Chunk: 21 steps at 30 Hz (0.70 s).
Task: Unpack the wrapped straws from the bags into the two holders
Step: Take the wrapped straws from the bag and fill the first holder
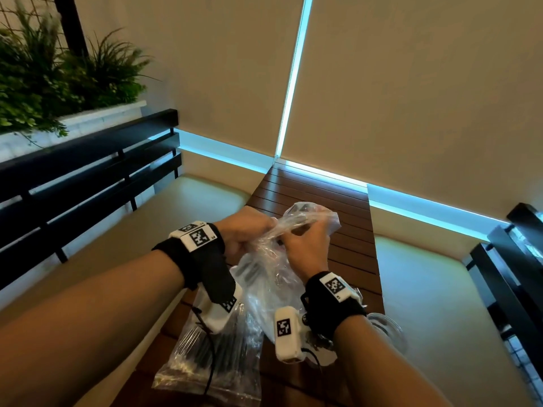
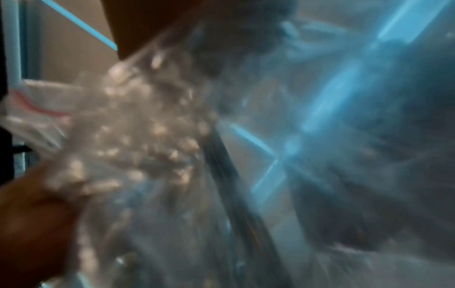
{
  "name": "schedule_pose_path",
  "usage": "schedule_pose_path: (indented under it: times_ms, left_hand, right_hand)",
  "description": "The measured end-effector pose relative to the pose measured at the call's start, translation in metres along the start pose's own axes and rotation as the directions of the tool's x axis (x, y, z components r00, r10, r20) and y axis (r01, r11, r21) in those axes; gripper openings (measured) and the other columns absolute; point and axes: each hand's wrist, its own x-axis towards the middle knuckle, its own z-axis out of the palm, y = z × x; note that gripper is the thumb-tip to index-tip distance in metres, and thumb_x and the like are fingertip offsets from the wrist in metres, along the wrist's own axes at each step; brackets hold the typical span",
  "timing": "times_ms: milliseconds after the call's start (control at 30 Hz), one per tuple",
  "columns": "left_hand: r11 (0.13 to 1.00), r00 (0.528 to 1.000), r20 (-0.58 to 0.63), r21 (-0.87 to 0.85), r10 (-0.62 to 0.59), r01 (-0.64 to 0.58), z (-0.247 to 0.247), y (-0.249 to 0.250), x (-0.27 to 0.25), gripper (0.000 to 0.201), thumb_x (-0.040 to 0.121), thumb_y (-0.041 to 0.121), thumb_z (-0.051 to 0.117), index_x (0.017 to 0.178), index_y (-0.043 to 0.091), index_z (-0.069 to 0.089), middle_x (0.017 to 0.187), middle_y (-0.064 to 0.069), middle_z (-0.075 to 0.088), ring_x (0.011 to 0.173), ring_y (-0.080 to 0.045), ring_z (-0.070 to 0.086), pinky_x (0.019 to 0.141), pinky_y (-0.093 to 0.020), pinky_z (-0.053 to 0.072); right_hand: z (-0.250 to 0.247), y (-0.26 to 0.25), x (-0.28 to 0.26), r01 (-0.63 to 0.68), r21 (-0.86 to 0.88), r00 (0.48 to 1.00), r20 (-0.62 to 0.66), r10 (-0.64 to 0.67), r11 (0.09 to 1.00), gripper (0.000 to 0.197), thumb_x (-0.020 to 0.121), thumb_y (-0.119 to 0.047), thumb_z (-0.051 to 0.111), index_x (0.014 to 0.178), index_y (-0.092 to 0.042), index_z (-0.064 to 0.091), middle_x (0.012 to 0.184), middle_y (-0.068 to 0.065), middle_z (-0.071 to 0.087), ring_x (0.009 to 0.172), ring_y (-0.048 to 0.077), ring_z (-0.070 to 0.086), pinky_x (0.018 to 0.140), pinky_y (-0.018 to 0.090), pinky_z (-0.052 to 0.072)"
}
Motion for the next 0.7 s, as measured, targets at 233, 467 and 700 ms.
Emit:
schedule_pose_path:
  times_ms: [233,467,700]
  left_hand:
    - [0.974,0.998,-0.062,-0.223,0.016,-0.029,-0.007,-0.001,0.01,0.023,0.097,0.004,0.046,0.083,0.004,0.064,0.07,-0.01,0.062,0.052,-0.018,0.059,0.058,-0.03,0.051]
    - [0.987,0.98,-0.18,-0.149,-0.084,0.057,-0.018,-0.01,0.021,0.027,0.096,-0.002,0.037,0.079,0.004,0.057,0.068,-0.01,0.052,0.044,-0.019,0.053,0.041,-0.026,0.048]
    - [0.967,0.955,-0.237,0.221,0.179,-0.126,-0.007,-0.029,0.039,0.027,0.096,0.022,0.042,0.076,0.008,0.053,0.075,-0.014,0.052,0.061,-0.024,0.048,0.051,-0.026,0.039]
  right_hand:
    - [-0.007,-0.016,-0.001,-0.101,0.252,0.962,0.27,0.03,0.962,0.01,0.089,-0.001,0.069,0.082,-0.005,0.063,0.078,0.005,0.07,0.074,0.015,0.068,0.073,0.028,0.057]
    - [-0.011,-0.031,0.002,-0.204,0.503,0.979,0.089,0.184,0.84,0.007,0.101,-0.02,0.054,0.095,-0.016,0.054,0.077,-0.001,0.062,0.077,0.016,0.062,0.091,0.043,0.054]
    - [-0.045,-0.061,0.023,-0.04,0.686,0.941,-0.219,0.258,0.726,0.015,0.103,-0.027,0.053,0.093,-0.016,0.048,0.057,-0.006,0.045,0.043,0.006,0.045,0.052,0.024,0.047]
